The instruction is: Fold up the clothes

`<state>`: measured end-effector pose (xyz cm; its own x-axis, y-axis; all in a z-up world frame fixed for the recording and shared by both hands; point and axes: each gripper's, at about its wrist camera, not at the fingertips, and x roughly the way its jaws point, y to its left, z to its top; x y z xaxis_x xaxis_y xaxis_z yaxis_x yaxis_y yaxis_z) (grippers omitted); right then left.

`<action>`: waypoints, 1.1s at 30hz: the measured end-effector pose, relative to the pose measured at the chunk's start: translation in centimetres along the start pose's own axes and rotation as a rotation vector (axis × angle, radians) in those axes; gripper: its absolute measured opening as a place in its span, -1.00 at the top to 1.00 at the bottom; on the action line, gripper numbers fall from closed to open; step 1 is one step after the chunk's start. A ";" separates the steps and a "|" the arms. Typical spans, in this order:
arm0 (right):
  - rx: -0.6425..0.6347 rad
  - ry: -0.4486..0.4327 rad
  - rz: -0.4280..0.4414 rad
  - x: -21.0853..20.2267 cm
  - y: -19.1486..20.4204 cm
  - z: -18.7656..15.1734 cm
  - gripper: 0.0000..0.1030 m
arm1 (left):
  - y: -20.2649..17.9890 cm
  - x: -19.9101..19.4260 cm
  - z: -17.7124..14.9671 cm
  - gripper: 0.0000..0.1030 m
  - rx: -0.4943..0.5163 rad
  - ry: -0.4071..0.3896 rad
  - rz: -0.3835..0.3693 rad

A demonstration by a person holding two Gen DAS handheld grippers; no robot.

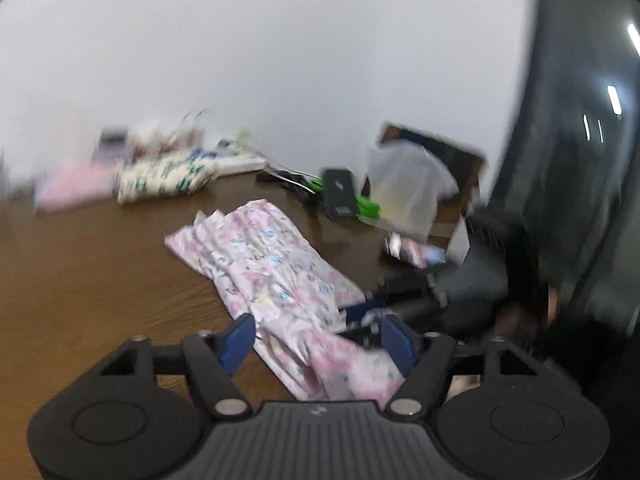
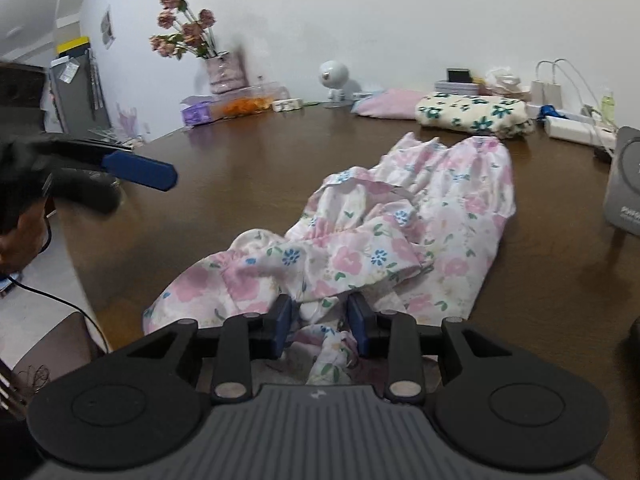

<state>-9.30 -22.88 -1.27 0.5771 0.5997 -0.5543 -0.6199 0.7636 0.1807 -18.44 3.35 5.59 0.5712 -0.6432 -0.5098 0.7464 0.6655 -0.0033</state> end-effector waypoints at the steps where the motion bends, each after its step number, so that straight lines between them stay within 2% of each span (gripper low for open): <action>1: -0.009 0.003 0.008 -0.1 0.4 -0.1 0.37 | -1.3 -0.3 -0.7 -0.36 0.083 0.004 0.025; 3: -0.023 0.010 0.025 -0.2 1.2 -0.3 0.37 | -3.6 -0.3 -2.4 -0.36 0.267 0.016 0.067; 7: -0.038 0.020 0.073 -0.6 2.4 -0.7 0.37 | -6.7 0.9 -5.3 -0.36 0.581 0.039 0.081; 11: -0.039 0.040 0.094 -1.3 2.9 -0.9 0.38 | -8.1 3.4 -7.5 -0.37 0.813 0.062 0.064; 13: -0.032 0.065 0.069 -2.1 3.0 -0.1 0.38 | -8.2 4.5 -7.9 -0.37 0.883 0.076 0.065; 14: -0.063 0.053 0.060 -3.1 3.3 0.1 0.36 | -8.0 4.9 -7.8 -0.37 0.877 0.092 0.053; 16: -0.214 -0.032 0.060 -6.1 4.4 -0.2 0.03 | -7.5 5.7 -7.2 -0.36 0.849 0.128 0.024; 17: -0.289 -0.075 0.060 -7.7 5.0 -0.4 -0.40 | -7.3 6.0 -7.0 -0.33 0.836 0.147 0.007; 18: -0.364 -0.100 0.061 -8.8 5.4 -0.7 -0.67 | -7.1 6.3 -7.0 -0.31 0.837 0.159 -0.005; 19: -0.435 -0.086 0.064 -9.3 5.9 -1.3 -0.66 | -7.0 6.6 -7.1 -0.29 0.847 0.166 -0.004; 20: -0.487 -0.051 0.067 -9.4 6.4 -2.0 -0.59 | -6.9 6.9 -7.2 -0.18 0.863 0.175 0.006; 23: -0.558 0.014 0.087 -8.4 6.9 -3.8 -0.39 | -7.0 7.5 -7.6 -0.10 0.904 0.177 0.032; 26: -0.683 0.069 0.034 -6.7 7.4 -5.5 -0.38 | -6.4 7.7 -7.1 0.00 0.880 0.177 0.016; 29: -0.777 0.107 -0.022 -5.0 7.5 -6.6 -0.18 | -5.8 7.8 -6.2 0.17 0.840 0.184 -0.008; 30: -0.748 0.095 -0.016 -5.1 7.3 -6.3 -0.03 | -5.5 7.8 -5.8 0.20 0.833 0.191 -0.023; 31: -0.719 0.084 -0.011 -5.2 7.0 -6.1 0.11 | -5.4 7.5 -5.4 0.32 0.817 0.195 -0.047; 32: -0.680 0.080 0.012 -5.6 6.6 -5.8 0.43 | -5.3 7.3 -4.9 0.58 0.798 0.200 -0.073; 33: -0.627 0.086 0.059 -6.2 6.1 -5.3 0.72 | -5.2 6.8 -4.4 0.73 0.765 0.204 -0.106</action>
<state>-19.46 -23.24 -1.03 0.5039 0.5955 -0.6257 -0.8580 0.4289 -0.2827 -19.96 -2.84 -1.63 0.4657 -0.5573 -0.6874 0.8626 0.1126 0.4931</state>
